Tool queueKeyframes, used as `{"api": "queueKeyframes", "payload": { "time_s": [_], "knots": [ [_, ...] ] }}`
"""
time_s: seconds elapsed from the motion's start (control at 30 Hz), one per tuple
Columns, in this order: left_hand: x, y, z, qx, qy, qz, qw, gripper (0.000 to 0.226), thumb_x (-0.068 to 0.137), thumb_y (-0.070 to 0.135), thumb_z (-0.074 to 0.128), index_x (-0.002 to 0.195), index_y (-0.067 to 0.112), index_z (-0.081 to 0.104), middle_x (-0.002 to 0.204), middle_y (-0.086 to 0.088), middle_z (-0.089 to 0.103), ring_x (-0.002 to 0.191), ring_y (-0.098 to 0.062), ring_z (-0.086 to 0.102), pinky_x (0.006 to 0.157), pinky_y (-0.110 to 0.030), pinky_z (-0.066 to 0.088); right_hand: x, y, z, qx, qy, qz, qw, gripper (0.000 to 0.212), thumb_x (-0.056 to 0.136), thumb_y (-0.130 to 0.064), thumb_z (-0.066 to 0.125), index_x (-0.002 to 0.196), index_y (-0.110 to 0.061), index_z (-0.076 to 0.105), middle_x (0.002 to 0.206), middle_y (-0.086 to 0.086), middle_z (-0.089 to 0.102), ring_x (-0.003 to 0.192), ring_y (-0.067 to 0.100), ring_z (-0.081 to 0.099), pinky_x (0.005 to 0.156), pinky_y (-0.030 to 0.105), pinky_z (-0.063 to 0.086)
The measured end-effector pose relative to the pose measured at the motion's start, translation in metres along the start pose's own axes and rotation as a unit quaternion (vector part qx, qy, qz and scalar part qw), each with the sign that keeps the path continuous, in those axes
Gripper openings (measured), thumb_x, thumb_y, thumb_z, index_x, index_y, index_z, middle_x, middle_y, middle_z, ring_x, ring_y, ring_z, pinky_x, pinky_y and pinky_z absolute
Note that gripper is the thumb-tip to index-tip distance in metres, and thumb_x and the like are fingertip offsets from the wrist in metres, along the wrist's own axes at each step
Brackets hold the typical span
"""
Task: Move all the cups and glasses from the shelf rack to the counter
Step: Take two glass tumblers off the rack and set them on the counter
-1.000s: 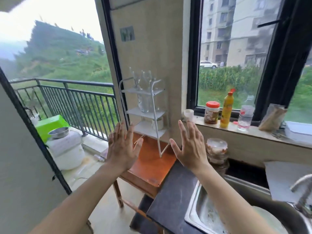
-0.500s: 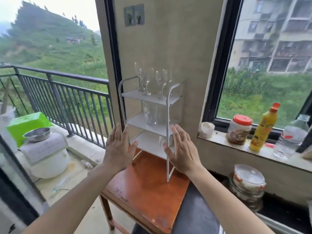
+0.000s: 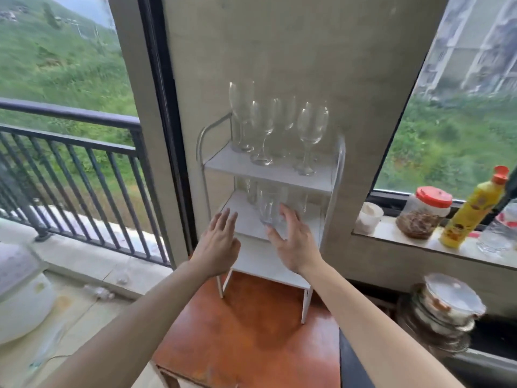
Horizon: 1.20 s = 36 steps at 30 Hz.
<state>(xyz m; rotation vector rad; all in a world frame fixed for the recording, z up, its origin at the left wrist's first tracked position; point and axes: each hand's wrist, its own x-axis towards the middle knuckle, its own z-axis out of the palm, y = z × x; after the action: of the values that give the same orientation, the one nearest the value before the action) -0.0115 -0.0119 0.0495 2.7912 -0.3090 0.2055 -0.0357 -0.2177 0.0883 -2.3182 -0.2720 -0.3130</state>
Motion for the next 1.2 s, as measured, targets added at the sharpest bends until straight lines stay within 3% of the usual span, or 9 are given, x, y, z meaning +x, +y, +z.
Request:
{"api": "queueKeyframes", "payload": {
  "time_s": [0.13, 0.27, 0.37, 0.5, 0.6, 0.73, 0.93, 1.03, 1.2],
  "knots": [
    [0.008, -0.016, 0.005, -0.002, -0.040, 0.014, 0.999, 0.055, 0.099, 0.025, 0.036, 0.153, 0.018, 0.031, 0.164, -0.003, 0.024, 0.151, -0.025, 0.016, 0.116, -0.049, 0.032, 0.028, -0.010, 0.023, 0.185, -0.001, 0.095, 0.978, 0.045, 0.099, -0.041, 0.061, 0.137, -0.027, 0.045, 0.129, -0.004, 0.061, 0.119, 0.013, 0.057, 0.096, 0.031, 0.044],
    [0.018, -0.019, 0.000, 0.042, 0.043, 0.052, 0.997, 0.037, 0.097, 0.025, 0.036, 0.123, 0.017, 0.062, 0.136, -0.002, 0.060, 0.128, -0.028, 0.049, 0.090, -0.042, 0.047, 0.041, -0.010, 0.032, 0.247, 0.018, 0.109, 0.963, 0.031, 0.101, -0.040, 0.057, 0.121, -0.019, 0.044, 0.110, 0.007, 0.065, 0.107, 0.022, 0.065, 0.097, 0.045, 0.053],
    [0.032, -0.013, -0.002, 0.042, 0.076, 0.041, 0.995, 0.037, 0.099, 0.024, 0.036, 0.121, 0.013, 0.063, 0.118, -0.008, 0.068, 0.112, -0.031, 0.058, 0.076, -0.039, 0.047, 0.038, -0.003, 0.028, 0.235, 0.063, 0.100, 0.965, 0.021, 0.104, -0.037, 0.051, 0.110, -0.020, 0.039, 0.090, 0.004, 0.061, 0.085, 0.017, 0.067, 0.078, 0.035, 0.057],
    [0.050, 0.005, -0.001, -0.101, 0.097, -0.039, 0.989, 0.038, 0.100, 0.023, 0.039, 0.133, 0.013, 0.055, 0.129, -0.010, 0.061, 0.119, -0.031, 0.054, 0.087, -0.041, 0.048, 0.030, 0.011, 0.015, 0.188, 0.115, 0.089, 0.971, 0.019, 0.105, -0.037, 0.049, 0.107, -0.020, 0.043, 0.083, 0.003, 0.063, 0.072, 0.017, 0.067, 0.064, 0.030, 0.060],
    [0.067, 0.022, -0.001, -0.285, 0.118, -0.113, 0.944, 0.035, 0.100, 0.021, 0.040, 0.131, 0.012, 0.053, 0.130, -0.009, 0.057, 0.117, -0.027, 0.053, 0.096, -0.042, 0.044, 0.020, 0.020, 0.007, 0.154, 0.164, 0.086, 0.971, 0.020, 0.105, -0.037, 0.049, 0.107, -0.017, 0.045, 0.079, 0.003, 0.066, 0.065, 0.012, 0.068, 0.060, 0.033, 0.060],
    [0.090, 0.043, -0.006, -0.500, 0.104, -0.136, 0.849, 0.035, 0.100, 0.026, 0.042, 0.132, 0.013, 0.052, 0.116, 0.001, 0.057, 0.110, -0.020, 0.052, 0.090, -0.035, 0.042, 0.010, 0.029, 0.000, 0.140, 0.185, 0.107, 0.967, 0.027, 0.105, -0.042, 0.048, 0.107, -0.015, 0.046, 0.081, -0.002, 0.065, 0.074, 0.015, 0.069, 0.071, 0.039, 0.060],
    [0.108, 0.059, -0.013, -0.607, 0.088, -0.199, 0.764, 0.020, 0.100, 0.029, 0.045, 0.112, 0.015, 0.053, 0.091, -0.003, 0.059, 0.084, -0.016, 0.056, 0.077, -0.034, 0.046, 0.011, 0.025, -0.003, 0.167, 0.147, 0.151, 0.963, 0.032, 0.101, -0.052, 0.048, 0.102, -0.020, 0.048, 0.086, 0.000, 0.067, 0.082, 0.018, 0.070, 0.078, 0.039, 0.061],
    [0.100, 0.053, -0.011, -0.572, 0.091, -0.218, 0.786, 0.012, 0.100, 0.034, 0.049, 0.095, 0.023, 0.045, 0.086, -0.003, 0.054, 0.077, -0.017, 0.050, 0.071, -0.034, 0.044, 0.010, 0.020, -0.006, 0.170, 0.127, 0.173, 0.962, 0.037, 0.101, -0.055, 0.047, 0.096, -0.018, 0.052, 0.088, 0.005, 0.069, 0.084, 0.024, 0.071, 0.079, 0.042, 0.059],
    [0.069, 0.043, -0.010, -0.504, 0.088, -0.238, 0.826, 0.021, 0.101, 0.038, 0.045, 0.096, 0.018, 0.045, 0.082, -0.002, 0.047, 0.074, -0.019, 0.048, 0.081, -0.045, 0.052, 0.008, 0.010, -0.004, 0.161, 0.081, 0.174, 0.968, 0.057, 0.104, -0.055, 0.039, 0.077, -0.010, 0.062, 0.075, 0.004, 0.067, 0.074, 0.020, 0.064, 0.073, 0.037, 0.049]
  ]
}}
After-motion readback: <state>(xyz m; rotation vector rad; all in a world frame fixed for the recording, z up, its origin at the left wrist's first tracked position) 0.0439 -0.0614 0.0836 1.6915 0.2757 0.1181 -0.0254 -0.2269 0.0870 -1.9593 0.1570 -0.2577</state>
